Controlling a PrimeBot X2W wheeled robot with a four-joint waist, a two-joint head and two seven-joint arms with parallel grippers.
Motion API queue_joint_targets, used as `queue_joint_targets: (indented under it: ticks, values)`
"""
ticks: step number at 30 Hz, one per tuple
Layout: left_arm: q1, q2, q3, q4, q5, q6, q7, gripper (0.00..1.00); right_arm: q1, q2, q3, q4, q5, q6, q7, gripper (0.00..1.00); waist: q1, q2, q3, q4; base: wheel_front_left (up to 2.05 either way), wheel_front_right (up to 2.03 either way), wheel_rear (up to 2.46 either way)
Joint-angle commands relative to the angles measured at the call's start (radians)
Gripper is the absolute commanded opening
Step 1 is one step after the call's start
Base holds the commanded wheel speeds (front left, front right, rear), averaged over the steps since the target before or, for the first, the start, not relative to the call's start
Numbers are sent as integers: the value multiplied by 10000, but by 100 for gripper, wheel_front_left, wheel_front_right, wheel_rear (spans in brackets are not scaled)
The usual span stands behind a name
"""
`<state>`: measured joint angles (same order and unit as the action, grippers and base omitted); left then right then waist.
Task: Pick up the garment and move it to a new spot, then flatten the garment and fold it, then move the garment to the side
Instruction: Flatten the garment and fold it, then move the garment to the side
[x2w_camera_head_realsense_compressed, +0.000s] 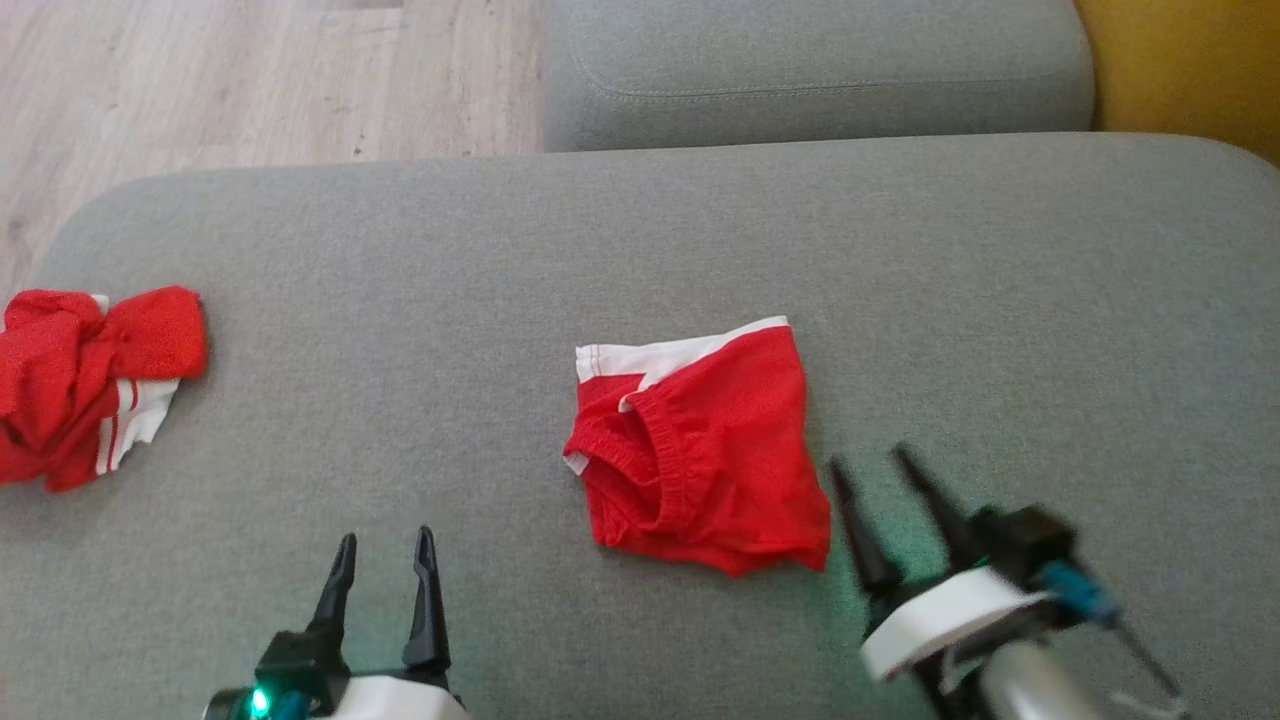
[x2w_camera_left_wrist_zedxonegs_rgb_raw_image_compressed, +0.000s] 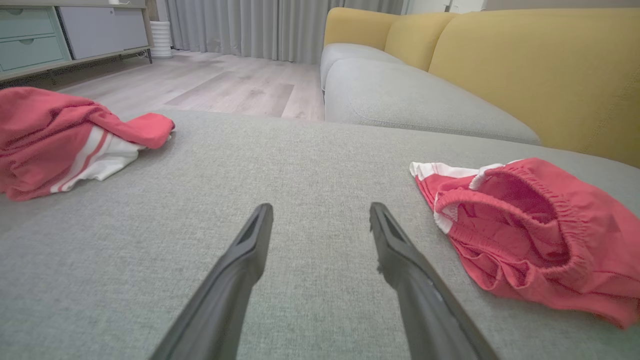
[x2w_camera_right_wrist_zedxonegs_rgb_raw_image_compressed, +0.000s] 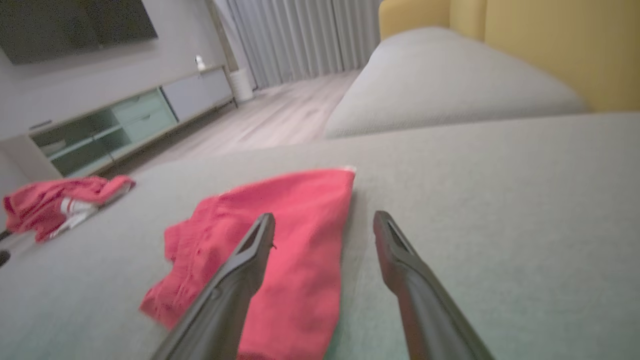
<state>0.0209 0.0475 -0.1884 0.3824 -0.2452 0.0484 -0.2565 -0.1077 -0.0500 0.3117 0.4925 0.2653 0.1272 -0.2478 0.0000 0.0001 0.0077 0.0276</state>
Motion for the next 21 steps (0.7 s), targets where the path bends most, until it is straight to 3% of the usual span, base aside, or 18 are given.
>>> queue_joint_targets:
  ticks: [1, 5, 10, 16, 21]
  values:
    - [-312, 28, 397, -364, 110, 75, -53, 100, -102, -3, -58, -491, 11, 35, -139, 100, 0, -1, -8, -26, 0, 0, 0]
    - [-359, 28, 609, -502, 383, 66, -53, 100, -78, -3, -1006, -1236, -87, 35, -139, 100, 0, -1, -31, -105, 0, 0, 0]
    - [-337, 28, 655, -567, 688, -2, -53, 100, -44, -3, -1784, -951, 33, 35, -139, 100, 0, -1, -89, -162, 0, 0, 0]
    - [-241, 28, 437, -554, 560, 39, -53, 100, -121, -3, -1446, -557, 170, 35, -139, 100, 0, -1, 9, -135, 0, 0, 0]
    - [-418, 28, 207, -445, 592, -42, -53, 100, -902, -3, -538, 114, 334, 35, -139, 100, 0, -1, 247, 20, 0, 0, 0]
